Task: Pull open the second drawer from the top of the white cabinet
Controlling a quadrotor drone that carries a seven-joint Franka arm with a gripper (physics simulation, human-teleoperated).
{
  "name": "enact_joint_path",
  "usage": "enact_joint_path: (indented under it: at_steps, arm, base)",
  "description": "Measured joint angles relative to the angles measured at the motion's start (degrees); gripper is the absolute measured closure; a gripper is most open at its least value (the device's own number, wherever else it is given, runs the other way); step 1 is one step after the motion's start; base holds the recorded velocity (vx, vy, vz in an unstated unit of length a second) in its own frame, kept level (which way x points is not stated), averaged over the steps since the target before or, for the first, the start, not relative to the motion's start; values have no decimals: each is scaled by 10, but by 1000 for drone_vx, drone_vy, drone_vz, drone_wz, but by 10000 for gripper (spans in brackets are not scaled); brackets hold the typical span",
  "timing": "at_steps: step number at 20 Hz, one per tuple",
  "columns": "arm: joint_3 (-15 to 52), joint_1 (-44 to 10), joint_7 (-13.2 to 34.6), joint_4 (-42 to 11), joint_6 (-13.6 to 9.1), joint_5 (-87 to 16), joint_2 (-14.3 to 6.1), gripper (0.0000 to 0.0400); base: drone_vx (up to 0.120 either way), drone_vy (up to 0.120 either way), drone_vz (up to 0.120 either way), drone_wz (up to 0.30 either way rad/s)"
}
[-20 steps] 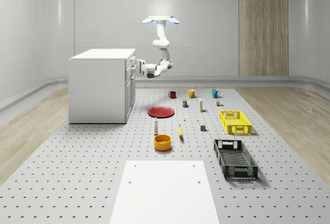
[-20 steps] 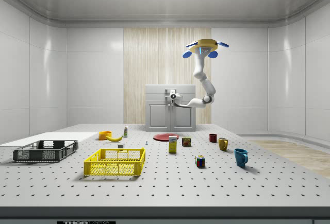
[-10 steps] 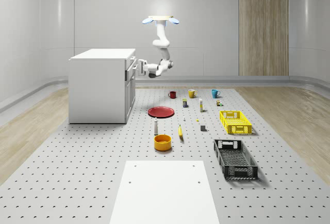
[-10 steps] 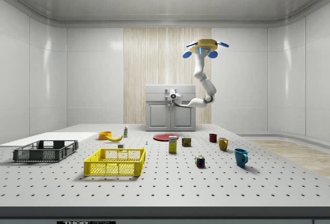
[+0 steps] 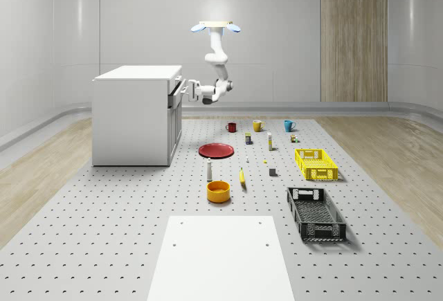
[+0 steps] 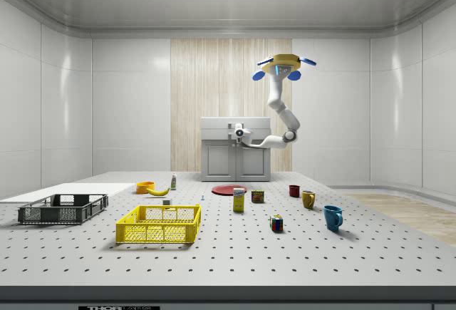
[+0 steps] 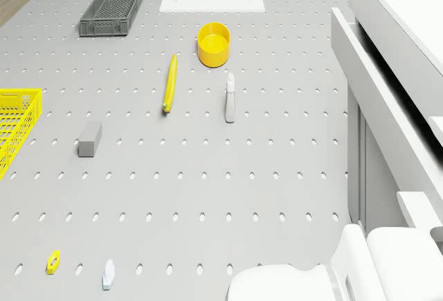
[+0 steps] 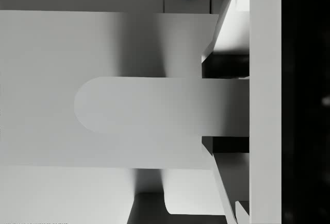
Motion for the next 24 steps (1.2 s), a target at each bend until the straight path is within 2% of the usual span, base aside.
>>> enact_joint_path:
  at_steps: [1, 4, 6, 9, 13, 14, 15, 17, 18, 19, 24]
  arm:
    - [-6, 0, -36, -6, -4, 3, 3, 238]
    - [-17, -5, -27, -11, -15, -4, -5, 267]
    - [-20, -8, 36, -3, -17, -36, -19, 166]
    - [-36, -7, 13, -10, -25, -43, -23, 209]
    - [-54, -9, 9, -17, -37, -51, -28, 238]
    - [-56, -10, 39, -13, -39, -64, -36, 186]
    - [-64, -10, 7, -19, -44, -62, -33, 213]
    - [-75, -13, 5, -21, -53, -67, -36, 247]
    - [-80, -14, 7, -22, -57, -72, -38, 249]
    - [-83, -15, 22, -18, -58, -90, -47, 203]
    - [-106, -13, 18, -23, -69, -101, -50, 242]
  base:
    - [0, 0, 0, 0]
    - [0, 0, 0, 0]
    - [0, 0, 0, 0]
    - [0, 0, 0, 0]
    - [0, 0, 0, 0]
    - [0, 0, 0, 0]
    - [0, 0, 0, 0]
    - [0, 0, 0, 0]
    - [0, 0, 0, 0]
    - [0, 0, 0, 0]
    - [0, 0, 0, 0]
